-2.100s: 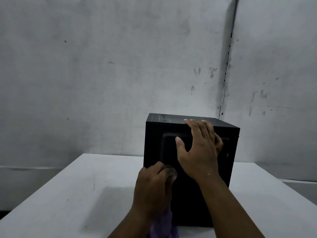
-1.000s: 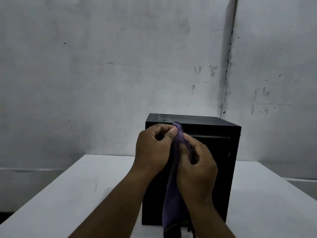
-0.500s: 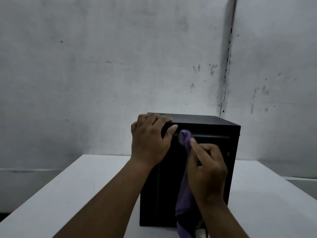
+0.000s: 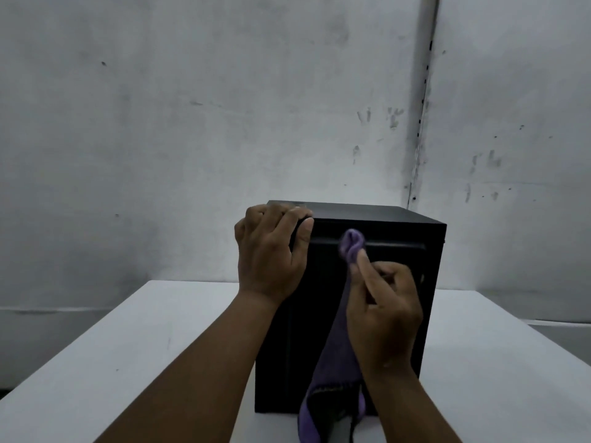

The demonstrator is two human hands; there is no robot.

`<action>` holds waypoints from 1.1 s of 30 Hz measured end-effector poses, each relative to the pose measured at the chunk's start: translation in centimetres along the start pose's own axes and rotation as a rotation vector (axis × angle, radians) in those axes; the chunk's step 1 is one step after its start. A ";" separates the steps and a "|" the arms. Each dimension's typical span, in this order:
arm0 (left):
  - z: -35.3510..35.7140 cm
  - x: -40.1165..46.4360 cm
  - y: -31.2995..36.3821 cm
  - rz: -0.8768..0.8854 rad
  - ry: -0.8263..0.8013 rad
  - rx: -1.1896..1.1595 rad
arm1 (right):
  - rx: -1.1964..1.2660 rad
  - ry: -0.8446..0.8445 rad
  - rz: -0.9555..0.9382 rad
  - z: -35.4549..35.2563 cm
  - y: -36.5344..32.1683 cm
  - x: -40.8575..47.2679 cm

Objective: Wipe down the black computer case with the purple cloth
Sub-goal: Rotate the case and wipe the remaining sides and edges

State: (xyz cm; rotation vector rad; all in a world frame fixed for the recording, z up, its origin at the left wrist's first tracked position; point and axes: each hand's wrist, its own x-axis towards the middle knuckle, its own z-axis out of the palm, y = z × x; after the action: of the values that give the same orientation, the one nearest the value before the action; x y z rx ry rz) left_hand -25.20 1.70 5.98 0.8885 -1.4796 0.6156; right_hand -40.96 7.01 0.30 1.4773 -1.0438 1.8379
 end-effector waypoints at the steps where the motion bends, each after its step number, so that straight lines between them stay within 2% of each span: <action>1: 0.0 0.0 0.0 -0.005 0.003 -0.016 | 0.009 -0.001 -0.002 0.1 -0.3 0.0; 6: -0.1 -0.1 0.1 -0.019 0.003 -0.065 | 0.051 -0.199 -0.083 0.8 -1.1 -1.7; 11: -0.4 -0.1 0.1 -0.028 -0.010 -0.075 | 0.048 -0.044 -0.005 0.9 -0.9 -1.3; 17: -0.2 -0.1 0.2 -0.019 0.003 -0.067 | 0.111 -0.360 -0.060 1.1 -1.9 -3.4; 25: -0.2 -0.2 0.2 -0.031 -0.009 -0.056 | 0.106 -0.281 0.019 0.8 -2.1 -3.8; 30: -0.2 -0.2 0.3 -0.031 -0.004 -0.041 | 0.075 -0.166 0.039 0.5 -1.1 -2.6; 33: -0.2 -0.2 0.3 -0.030 -0.008 -0.043 | 0.081 -0.193 0.022 0.4 -1.2 -2.7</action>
State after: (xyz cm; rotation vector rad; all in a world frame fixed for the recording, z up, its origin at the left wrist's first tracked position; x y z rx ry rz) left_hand -25.37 2.04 5.84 0.8792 -1.4785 0.5566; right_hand -39.16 7.44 -2.06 1.7250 -1.0898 1.7985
